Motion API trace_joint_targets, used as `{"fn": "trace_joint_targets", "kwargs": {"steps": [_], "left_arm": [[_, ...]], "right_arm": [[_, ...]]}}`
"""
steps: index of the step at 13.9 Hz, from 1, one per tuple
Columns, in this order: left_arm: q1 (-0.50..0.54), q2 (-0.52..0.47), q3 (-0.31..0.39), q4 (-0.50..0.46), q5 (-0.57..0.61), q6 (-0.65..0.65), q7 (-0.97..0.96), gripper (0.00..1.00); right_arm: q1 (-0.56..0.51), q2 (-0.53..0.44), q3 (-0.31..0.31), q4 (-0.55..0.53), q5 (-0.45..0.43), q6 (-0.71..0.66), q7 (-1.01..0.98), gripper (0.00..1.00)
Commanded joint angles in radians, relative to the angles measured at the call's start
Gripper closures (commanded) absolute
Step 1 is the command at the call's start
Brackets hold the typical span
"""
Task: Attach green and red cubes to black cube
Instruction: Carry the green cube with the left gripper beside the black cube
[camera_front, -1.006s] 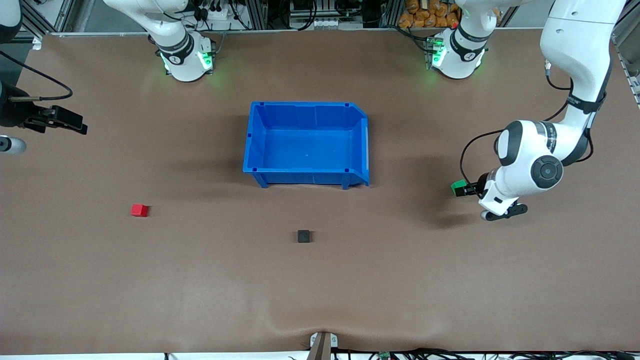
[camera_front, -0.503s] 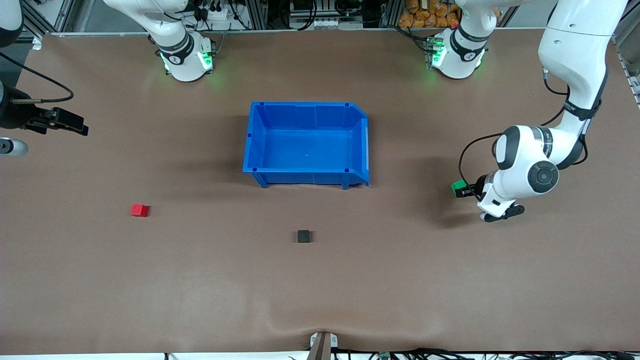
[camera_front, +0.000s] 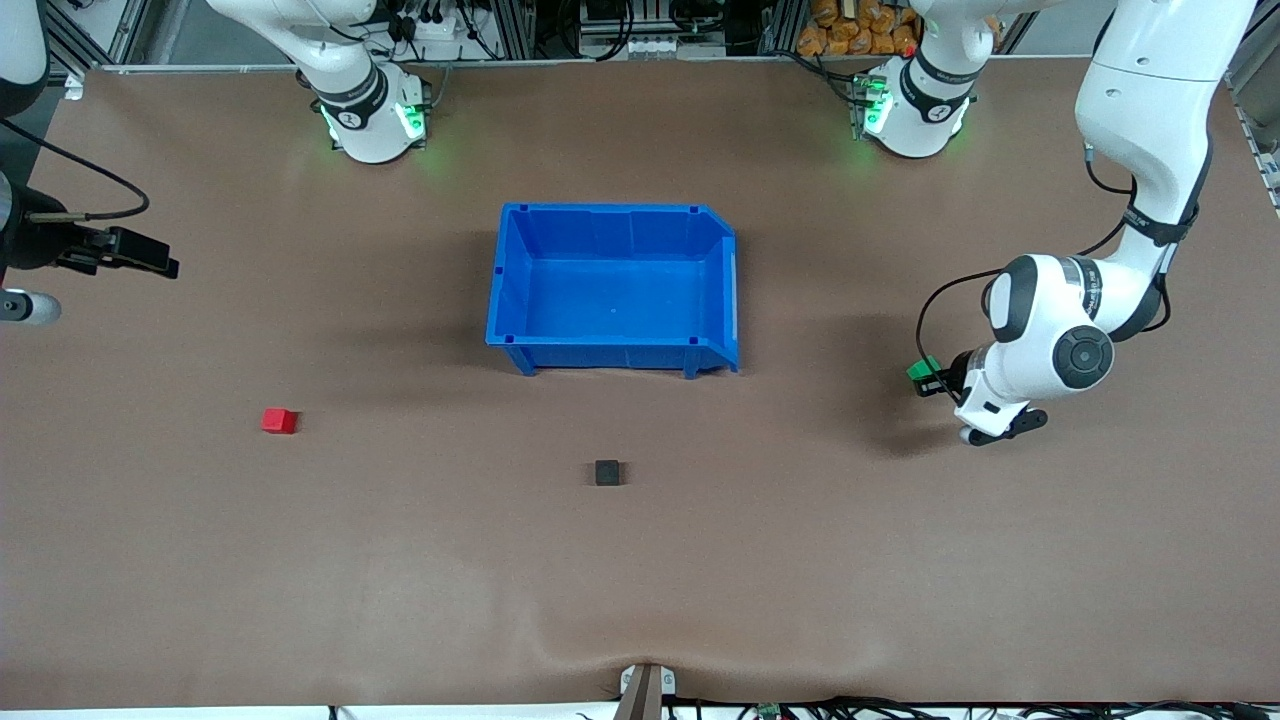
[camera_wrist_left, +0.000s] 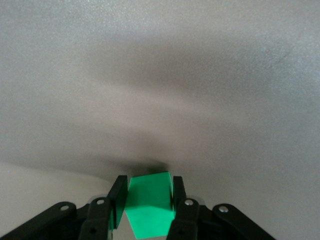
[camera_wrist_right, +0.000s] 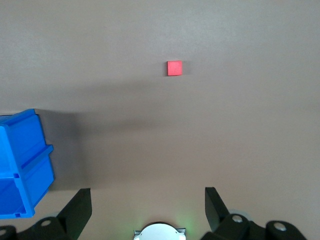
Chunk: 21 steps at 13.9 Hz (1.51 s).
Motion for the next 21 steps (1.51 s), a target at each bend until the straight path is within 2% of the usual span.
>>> {"fn": "trace_joint_targets", "kwargs": {"steps": [1, 3, 7, 9, 11, 13, 17, 21], "left_arm": [[-0.006, 0.009, -0.006, 0.012, 0.0, 0.005, -0.049, 0.84], [-0.007, 0.009, -0.008, 0.017, 0.001, 0.003, -0.074, 0.94], [-0.007, 0.007, -0.016, 0.046, 0.0, -0.003, -0.143, 0.97], [-0.01, 0.007, -0.045, 0.08, -0.014, -0.008, -0.292, 1.0], [-0.021, 0.023, -0.077, 0.136, -0.017, -0.037, -0.446, 1.0], [-0.047, 0.046, -0.08, 0.207, -0.026, -0.077, -0.543, 1.0], [-0.104, 0.105, -0.08, 0.339, -0.146, -0.118, -0.669, 1.0], [-0.188, 0.177, -0.08, 0.451, -0.206, -0.118, -0.823, 1.0]], "right_arm": [[-0.015, 0.021, 0.006, -0.001, 0.014, 0.025, -0.006, 0.0], [-0.016, 0.036, 0.006, -0.001, 0.014, 0.037, -0.006, 0.0], [-0.024, 0.042, 0.004, -0.004, 0.014, 0.054, -0.007, 0.0], [-0.027, 0.048, 0.004, -0.005, 0.014, 0.068, -0.006, 0.0], [-0.027, 0.054, 0.006, -0.004, 0.014, 0.075, -0.007, 0.0], [-0.027, 0.057, 0.006, -0.007, 0.014, 0.086, -0.007, 0.0], [-0.024, 0.096, 0.006, -0.01, 0.014, 0.128, -0.007, 0.0], [-0.027, 0.114, 0.006, -0.021, 0.014, 0.144, -0.007, 0.0]]}}
